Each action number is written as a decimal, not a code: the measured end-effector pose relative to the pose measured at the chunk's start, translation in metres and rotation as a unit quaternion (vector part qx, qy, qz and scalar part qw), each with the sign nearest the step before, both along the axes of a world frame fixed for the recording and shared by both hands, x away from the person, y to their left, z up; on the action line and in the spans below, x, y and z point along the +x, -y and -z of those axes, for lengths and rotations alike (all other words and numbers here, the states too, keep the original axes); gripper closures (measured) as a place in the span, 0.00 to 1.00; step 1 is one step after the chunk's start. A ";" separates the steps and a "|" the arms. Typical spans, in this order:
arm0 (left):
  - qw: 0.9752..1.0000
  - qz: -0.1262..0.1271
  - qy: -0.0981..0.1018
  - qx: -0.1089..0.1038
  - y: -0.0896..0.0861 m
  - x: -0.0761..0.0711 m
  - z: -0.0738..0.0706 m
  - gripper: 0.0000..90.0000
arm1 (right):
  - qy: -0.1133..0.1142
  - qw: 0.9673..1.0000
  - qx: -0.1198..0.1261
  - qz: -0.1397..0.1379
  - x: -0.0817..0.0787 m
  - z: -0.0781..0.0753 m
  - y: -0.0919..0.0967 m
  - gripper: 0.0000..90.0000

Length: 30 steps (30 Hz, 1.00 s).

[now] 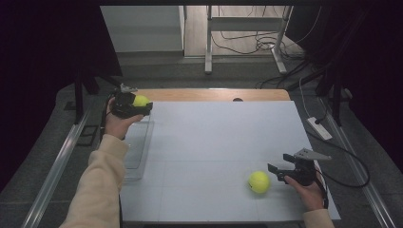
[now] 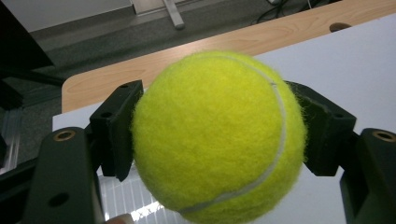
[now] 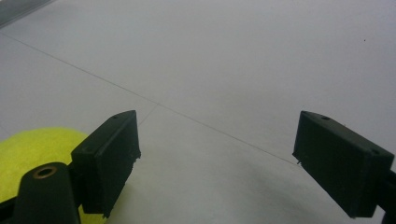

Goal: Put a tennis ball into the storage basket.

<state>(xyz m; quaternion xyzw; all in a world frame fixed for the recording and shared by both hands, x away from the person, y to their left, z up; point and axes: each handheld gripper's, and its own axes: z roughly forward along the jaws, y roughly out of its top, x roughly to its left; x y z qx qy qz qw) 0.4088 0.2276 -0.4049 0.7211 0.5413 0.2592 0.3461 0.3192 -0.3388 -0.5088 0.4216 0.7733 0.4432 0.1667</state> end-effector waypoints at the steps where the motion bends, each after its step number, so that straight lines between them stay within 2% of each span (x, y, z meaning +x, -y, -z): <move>1: 1.000 -0.003 -0.001 0.002 -0.001 0.000 0.001 0.30 | 0.000 1.000 0.000 0.000 0.000 0.000 0.000 0.16; 6: 1.000 -0.011 0.003 0.005 -0.005 0.000 0.001 0.30 | -0.001 1.000 0.000 0.001 0.000 0.000 0.000 0.16; 15: 1.000 -0.022 -0.007 0.011 -0.014 0.003 0.007 0.30 | -0.002 1.000 -0.002 0.001 0.000 0.000 0.000 0.16; 21: 0.999 -0.037 -0.009 0.012 -0.022 0.005 0.010 0.30 | -0.003 1.000 -0.004 0.002 0.001 0.001 0.000 0.16; 30: 0.998 -0.055 -0.023 0.017 -0.036 0.009 0.016 0.30 | -0.003 1.000 -0.004 0.003 0.000 0.001 0.000 0.16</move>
